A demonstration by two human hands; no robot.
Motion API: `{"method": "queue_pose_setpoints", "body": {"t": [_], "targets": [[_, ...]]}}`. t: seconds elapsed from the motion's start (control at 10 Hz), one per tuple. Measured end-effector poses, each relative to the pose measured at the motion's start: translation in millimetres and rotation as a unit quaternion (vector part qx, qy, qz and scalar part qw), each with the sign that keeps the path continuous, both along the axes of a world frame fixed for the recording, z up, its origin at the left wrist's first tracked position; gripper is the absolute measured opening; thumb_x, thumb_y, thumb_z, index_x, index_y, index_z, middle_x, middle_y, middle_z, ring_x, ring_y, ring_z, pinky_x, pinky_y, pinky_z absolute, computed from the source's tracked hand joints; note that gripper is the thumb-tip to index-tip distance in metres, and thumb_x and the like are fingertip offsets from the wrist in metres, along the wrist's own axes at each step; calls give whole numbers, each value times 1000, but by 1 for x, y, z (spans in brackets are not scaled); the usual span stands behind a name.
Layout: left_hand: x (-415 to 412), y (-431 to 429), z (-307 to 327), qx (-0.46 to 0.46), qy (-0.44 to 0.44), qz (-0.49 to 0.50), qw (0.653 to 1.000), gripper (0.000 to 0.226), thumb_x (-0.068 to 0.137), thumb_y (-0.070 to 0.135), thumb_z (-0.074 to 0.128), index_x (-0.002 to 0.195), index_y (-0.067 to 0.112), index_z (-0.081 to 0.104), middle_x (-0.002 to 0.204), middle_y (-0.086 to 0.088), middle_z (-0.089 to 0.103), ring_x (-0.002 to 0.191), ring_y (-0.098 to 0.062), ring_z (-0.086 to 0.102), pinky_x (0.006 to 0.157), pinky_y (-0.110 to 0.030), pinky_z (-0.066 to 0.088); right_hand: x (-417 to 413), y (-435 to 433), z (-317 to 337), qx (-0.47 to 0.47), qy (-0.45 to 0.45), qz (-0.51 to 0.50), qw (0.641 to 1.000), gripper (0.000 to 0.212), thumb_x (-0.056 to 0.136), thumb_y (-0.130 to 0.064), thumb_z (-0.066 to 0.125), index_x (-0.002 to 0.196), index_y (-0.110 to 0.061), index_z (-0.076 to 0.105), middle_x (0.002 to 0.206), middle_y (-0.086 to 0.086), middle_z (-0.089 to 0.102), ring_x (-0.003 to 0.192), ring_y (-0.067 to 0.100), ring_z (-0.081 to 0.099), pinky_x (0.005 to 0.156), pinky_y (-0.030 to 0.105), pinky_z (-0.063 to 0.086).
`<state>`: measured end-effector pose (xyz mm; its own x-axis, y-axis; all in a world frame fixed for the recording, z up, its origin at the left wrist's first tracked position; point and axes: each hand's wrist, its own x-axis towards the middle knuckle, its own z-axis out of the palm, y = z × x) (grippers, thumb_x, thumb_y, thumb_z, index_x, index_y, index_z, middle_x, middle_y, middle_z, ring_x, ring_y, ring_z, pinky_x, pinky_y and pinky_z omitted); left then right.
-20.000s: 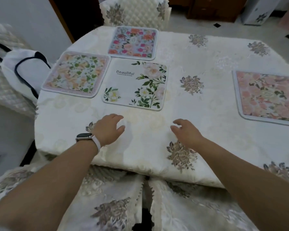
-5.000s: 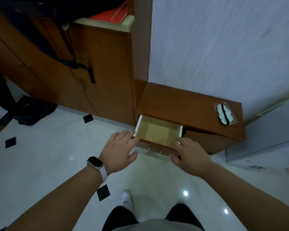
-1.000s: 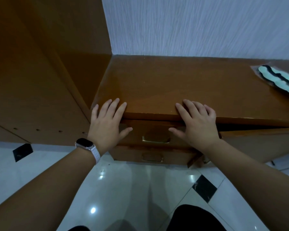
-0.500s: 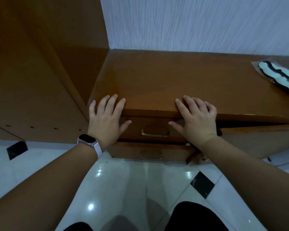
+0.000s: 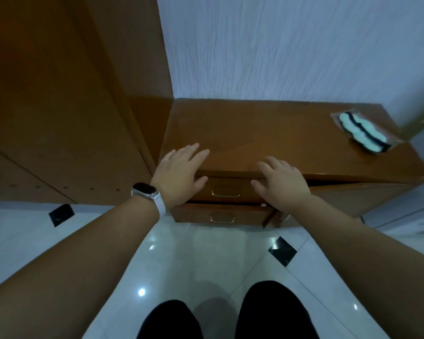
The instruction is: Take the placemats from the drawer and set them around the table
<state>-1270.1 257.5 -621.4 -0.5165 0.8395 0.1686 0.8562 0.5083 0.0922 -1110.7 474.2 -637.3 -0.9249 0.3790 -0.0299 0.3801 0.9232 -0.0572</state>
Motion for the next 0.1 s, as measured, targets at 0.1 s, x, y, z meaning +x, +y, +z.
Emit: {"method": "queue_pose_setpoints", "body": {"t": [0.1], "targets": [[21,-23,56,20,-19,7,1000,64,90,44,58,146,22,38,150,-6,41,135,-24,40,111,-45,30,20,-17,66,-10,33,17,999,50,95,-49,42,137,-22,46,141,5,48,125,27,46,95,44,44]]}}
